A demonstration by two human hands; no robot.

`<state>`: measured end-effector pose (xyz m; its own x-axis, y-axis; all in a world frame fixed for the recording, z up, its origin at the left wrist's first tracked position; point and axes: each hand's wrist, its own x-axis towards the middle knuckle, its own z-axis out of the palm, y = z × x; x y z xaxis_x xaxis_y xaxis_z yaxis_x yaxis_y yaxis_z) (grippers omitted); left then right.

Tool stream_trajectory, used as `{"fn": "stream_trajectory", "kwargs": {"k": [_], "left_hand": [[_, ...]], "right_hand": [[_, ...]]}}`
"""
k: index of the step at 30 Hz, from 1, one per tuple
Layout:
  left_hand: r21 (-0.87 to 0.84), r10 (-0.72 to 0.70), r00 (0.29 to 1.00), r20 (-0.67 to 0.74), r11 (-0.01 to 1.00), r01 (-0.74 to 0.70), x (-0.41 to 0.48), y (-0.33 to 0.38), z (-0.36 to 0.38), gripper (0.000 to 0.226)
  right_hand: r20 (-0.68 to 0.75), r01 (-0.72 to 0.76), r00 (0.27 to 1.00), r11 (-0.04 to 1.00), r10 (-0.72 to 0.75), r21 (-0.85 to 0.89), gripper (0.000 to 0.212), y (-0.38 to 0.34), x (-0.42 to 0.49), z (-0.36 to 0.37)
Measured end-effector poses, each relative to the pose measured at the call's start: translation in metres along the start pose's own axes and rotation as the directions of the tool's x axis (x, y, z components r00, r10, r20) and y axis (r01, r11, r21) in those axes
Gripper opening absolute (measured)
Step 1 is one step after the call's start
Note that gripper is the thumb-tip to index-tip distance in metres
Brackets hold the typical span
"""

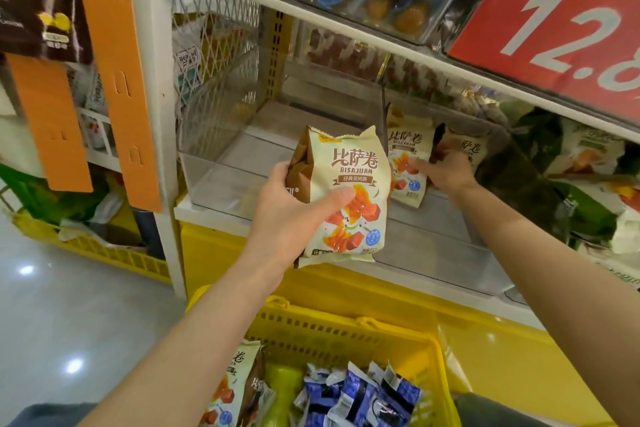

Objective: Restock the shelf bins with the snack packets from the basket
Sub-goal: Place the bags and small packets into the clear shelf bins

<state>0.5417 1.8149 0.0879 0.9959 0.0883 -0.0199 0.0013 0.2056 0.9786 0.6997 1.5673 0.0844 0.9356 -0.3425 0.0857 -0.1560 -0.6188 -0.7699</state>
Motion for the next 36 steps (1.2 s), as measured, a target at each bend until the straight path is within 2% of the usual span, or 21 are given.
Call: {"fn": "stream_trajectory", "kwargs": {"k": [3, 10, 13, 16, 18, 19, 22, 23, 25, 27, 29, 31, 34, 36], "left_hand": [[-0.017, 0.002, 1.000, -0.003, 1.000, -0.002, 0.002, -0.001, 0.000, 0.042], [-0.003, 0.007, 1.000, 0.003, 1.000, -0.007, 0.005, -0.002, 0.000, 0.041], [0.019, 0.019, 1.000, -0.005, 1.000, -0.019, 0.004, 0.000, 0.000, 0.043], [0.024, 0.023, 1.000, -0.010, 0.999, -0.023, 0.000, 0.002, 0.001, 0.056], [0.025, 0.019, 1.000, -0.022, 1.000, -0.019, -0.002, 0.003, 0.001, 0.067], [0.033, 0.018, 1.000, -0.025, 0.999, -0.017, -0.004, 0.003, 0.001, 0.070], [0.131, 0.050, 0.999, 0.020, 0.990, -0.053, -0.009, 0.003, 0.000, 0.063], [0.168, 0.077, 0.995, 0.056, 0.982, -0.085, -0.011, 0.003, 0.000, 0.054], [0.222, 0.143, 0.979, 0.148, 0.959, -0.174, -0.017, 0.003, 0.001, 0.040], [0.280, 0.183, 0.955, 0.232, 0.928, -0.246, -0.026, 0.003, 0.003, 0.041], [0.328, 0.211, 0.934, 0.290, 0.895, -0.304, -0.037, 0.002, 0.004, 0.045], [0.370, 0.224, 0.914, 0.337, 0.861, -0.348, -0.047, -0.001, 0.006, 0.047], [0.457, 0.262, 0.884, 0.388, 0.778, -0.431, -0.058, 0.000, 0.018, 0.047], [0.526, 0.355, 0.840, 0.411, 0.660, -0.536, -0.059, 0.005, 0.032, 0.052]], "right_hand": [[-0.063, 0.083, 0.994, 0.996, -0.084, -0.022, 0.054, 0.002, 0.010, 0.004], [0.048, 0.008, 0.999, 0.989, -0.001, -0.149, 0.060, 0.006, 0.024, 0.006], [0.086, 0.007, 0.996, 0.991, 0.004, -0.136, 0.054, 0.003, 0.017, -0.001], [0.046, 0.008, 0.999, 0.991, -0.001, -0.135, 0.046, -0.007, -0.004, -0.009], [-0.012, 0.073, 0.997, 0.980, -0.077, -0.182, 0.046, -0.018, -0.027, -0.015], [-0.048, 0.142, 0.987, 0.978, -0.151, -0.153, 0.047, -0.023, -0.042, -0.018], [-0.097, 0.380, 0.922, 0.925, -0.375, 0.033, 0.040, -0.041, -0.099, -0.032], [-0.035, 0.475, 0.880, 0.880, -0.475, 0.015, 0.040, -0.047, -0.118, -0.038], [0.213, 0.642, 0.760, 0.761, -0.614, -0.092, 0.052, -0.055, -0.148, -0.049], [0.477, 0.716, 0.663, 0.674, -0.577, -0.179, 0.068, -0.058, -0.170, -0.058], [0.601, 0.726, 0.633, 0.644, -0.488, -0.242, 0.080, -0.056, -0.186, -0.065], [0.601, 0.765, 0.616, 0.570, -0.510, -0.301, 0.086, -0.050, -0.198, -0.072], [0.519, 0.805, 0.592, 0.479, -0.617, -0.349, 0.059, -0.040, -0.207, -0.088], [0.418, 0.787, 0.615, 0.485, -0.668, -0.382, 0.047, -0.039, -0.206, -0.103]]}}
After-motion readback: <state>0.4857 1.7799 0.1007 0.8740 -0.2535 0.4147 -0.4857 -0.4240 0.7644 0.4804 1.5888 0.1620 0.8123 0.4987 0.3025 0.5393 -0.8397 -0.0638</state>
